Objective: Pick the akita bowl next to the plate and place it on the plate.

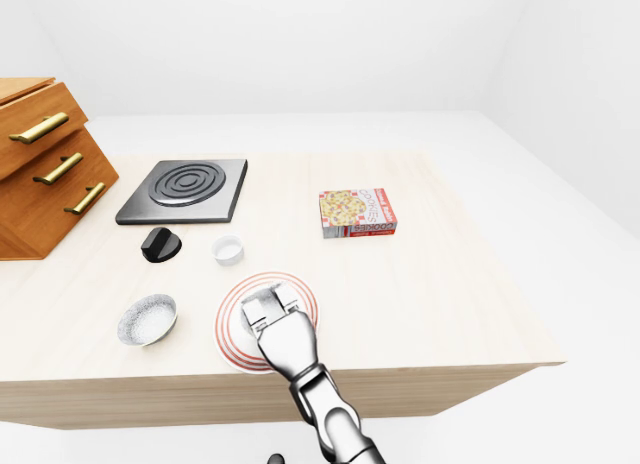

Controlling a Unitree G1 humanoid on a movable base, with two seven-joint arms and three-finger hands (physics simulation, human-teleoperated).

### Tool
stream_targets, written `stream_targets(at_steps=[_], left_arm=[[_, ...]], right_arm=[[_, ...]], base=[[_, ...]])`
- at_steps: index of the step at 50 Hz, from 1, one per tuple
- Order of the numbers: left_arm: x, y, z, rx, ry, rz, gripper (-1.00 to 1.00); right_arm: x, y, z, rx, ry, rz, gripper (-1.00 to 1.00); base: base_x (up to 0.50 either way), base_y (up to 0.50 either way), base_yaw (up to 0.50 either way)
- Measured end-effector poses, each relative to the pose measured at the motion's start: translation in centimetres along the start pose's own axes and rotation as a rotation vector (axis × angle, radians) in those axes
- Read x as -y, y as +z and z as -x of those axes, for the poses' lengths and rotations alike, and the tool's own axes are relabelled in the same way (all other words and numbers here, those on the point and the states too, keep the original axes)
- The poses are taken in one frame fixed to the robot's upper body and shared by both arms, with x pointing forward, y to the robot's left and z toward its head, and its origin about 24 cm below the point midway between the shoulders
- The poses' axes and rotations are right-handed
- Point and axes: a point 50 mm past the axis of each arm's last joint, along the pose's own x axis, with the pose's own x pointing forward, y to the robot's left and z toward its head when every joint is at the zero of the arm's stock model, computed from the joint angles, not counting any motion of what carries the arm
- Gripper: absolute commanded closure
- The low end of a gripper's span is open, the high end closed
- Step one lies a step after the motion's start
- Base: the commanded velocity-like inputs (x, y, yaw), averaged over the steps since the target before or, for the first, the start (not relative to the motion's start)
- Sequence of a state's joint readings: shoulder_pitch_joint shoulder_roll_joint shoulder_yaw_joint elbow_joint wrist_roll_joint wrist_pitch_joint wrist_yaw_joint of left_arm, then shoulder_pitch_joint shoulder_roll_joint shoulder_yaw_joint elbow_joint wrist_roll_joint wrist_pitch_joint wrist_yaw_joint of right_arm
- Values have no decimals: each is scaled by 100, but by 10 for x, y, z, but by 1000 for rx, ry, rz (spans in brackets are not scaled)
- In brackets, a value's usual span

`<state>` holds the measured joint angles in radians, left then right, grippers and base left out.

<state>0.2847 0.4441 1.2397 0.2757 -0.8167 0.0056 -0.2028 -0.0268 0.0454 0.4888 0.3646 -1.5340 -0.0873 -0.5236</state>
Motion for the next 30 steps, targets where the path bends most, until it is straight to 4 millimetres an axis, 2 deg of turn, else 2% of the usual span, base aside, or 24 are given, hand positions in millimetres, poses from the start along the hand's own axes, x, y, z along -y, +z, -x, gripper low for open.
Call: stream_targets(at_steps=[4,9,17,23,30], left_arm=[[0,1,0,1,0,0,-100],[2,2,0,4,-1,-3,-100],[6,2,-2,12,-4,-16,-100],[9,3,-2,16,-6,-27,-100],[12,2,-2,15,-12,-34,-100]], right_arm=[[8,0,3,-1,-37,3,-100],[30,-4,14,-35,-112,-28,-100],[84,-13,36,-89,-144,-139,-100],[128,-17,45,-88,-160,-244,-100],[162,-19,50,-55,-178,-330,-100]], base=[[0,0,0],[0,0,0],[0,0,0],[0,0,0],[0,0,0]])
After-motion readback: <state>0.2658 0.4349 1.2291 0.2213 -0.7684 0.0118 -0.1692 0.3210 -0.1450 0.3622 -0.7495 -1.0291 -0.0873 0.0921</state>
